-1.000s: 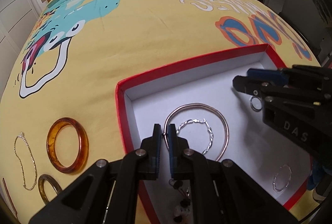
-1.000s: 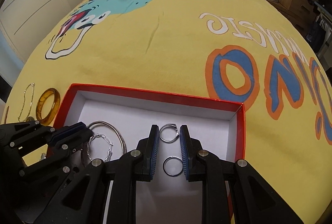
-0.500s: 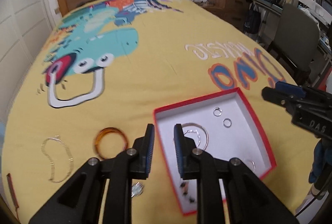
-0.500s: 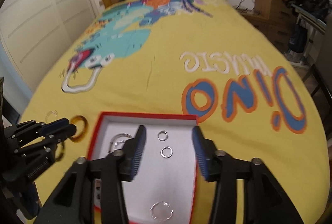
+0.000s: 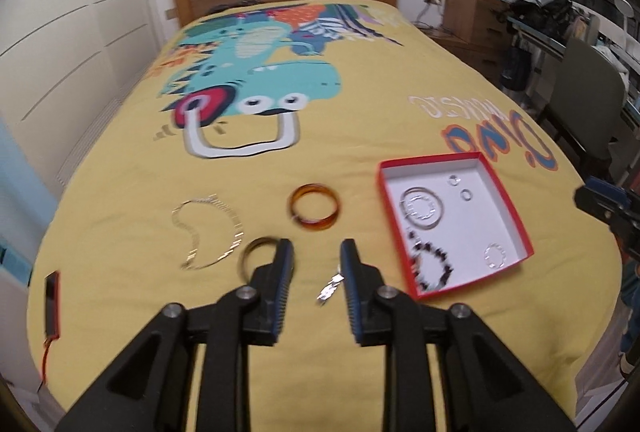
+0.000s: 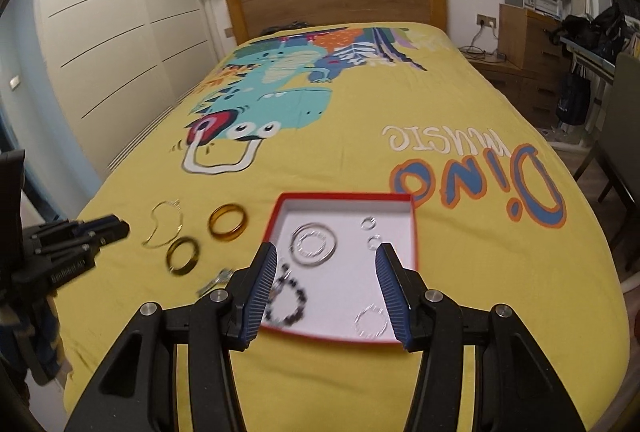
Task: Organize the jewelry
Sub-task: 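Withdraw both tools from the red box toward the remaining jewelry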
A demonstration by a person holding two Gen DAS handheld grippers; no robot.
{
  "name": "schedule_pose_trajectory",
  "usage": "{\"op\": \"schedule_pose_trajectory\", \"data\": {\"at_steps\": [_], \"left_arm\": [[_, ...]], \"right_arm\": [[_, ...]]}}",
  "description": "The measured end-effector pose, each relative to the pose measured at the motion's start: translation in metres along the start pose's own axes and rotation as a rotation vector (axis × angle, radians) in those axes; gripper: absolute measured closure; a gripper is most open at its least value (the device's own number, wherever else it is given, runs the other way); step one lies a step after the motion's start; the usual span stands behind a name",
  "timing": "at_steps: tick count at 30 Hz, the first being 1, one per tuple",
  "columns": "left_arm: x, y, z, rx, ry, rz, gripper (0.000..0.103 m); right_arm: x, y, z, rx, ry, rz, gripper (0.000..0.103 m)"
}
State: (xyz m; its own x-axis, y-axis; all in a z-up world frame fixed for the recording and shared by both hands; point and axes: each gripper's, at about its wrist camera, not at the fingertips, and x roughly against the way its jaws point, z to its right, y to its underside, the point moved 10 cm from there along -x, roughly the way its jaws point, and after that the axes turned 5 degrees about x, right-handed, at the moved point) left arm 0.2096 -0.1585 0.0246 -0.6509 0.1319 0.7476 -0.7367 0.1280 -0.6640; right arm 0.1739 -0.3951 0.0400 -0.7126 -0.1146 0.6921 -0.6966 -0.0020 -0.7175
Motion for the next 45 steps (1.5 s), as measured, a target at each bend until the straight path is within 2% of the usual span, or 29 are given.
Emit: {"op": "schedule_pose_trajectory", "data": {"at_steps": [11,20,31,36,45], "left_arm": [[0.066,0.029,-0.080,0.102,-0.064,0.096,0.071],[0.083,0.055,-0.134,0.162,-0.090,0.082,0.071],[0.054,0.092,-0.169,0.234,-0.085,0.002,0.070],[0.026,0.100,-0.170,0.257,-0.079,-0.039,0.070],[-0.035,0.106,-0.159,0.276,-0.018,-0.128,0.070]], "right_arm": [[0.053,0.013,-0.038,0.008,-0.012,0.065,0.052],[0.051,0.033,-0.087,0.052,-0.045,0.039,0.052],[0.008,0.059,-0.140,0.104,-0.123,-0.045,0.052],[-0.021,0.074,-0.160,0.123,-0.163,-0.100,0.052],[-0.088,0.095,-0.177,0.103,-0.205,-0.218,0.052]]}}
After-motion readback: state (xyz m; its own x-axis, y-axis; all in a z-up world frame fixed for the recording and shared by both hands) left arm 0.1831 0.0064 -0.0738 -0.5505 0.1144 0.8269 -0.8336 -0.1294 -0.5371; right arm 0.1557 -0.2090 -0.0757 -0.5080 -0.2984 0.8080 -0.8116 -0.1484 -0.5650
